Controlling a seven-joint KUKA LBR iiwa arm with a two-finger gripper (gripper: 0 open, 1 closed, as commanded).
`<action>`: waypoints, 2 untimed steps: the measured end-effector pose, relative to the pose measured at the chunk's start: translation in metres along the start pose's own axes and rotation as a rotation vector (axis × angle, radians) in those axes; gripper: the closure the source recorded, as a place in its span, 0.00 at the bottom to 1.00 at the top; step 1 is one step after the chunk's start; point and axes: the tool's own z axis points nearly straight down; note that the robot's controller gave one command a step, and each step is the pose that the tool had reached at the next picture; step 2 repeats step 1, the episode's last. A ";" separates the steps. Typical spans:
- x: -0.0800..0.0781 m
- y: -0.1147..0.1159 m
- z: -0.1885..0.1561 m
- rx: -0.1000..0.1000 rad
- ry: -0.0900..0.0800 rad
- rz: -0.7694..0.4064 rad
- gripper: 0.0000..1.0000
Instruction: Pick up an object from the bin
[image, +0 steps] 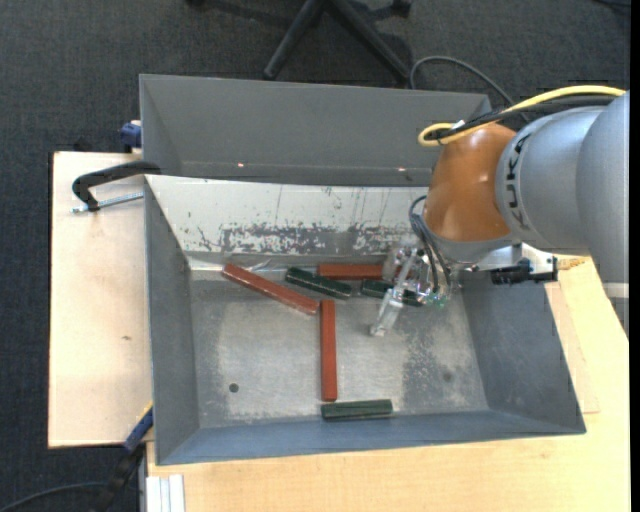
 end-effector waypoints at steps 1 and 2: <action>-0.001 0.000 0.000 0.000 -0.003 0.000 1.00; -0.001 0.000 0.000 0.000 -0.003 0.000 1.00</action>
Offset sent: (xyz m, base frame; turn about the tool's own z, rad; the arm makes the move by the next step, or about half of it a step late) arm 0.0000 0.0000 0.0000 0.0000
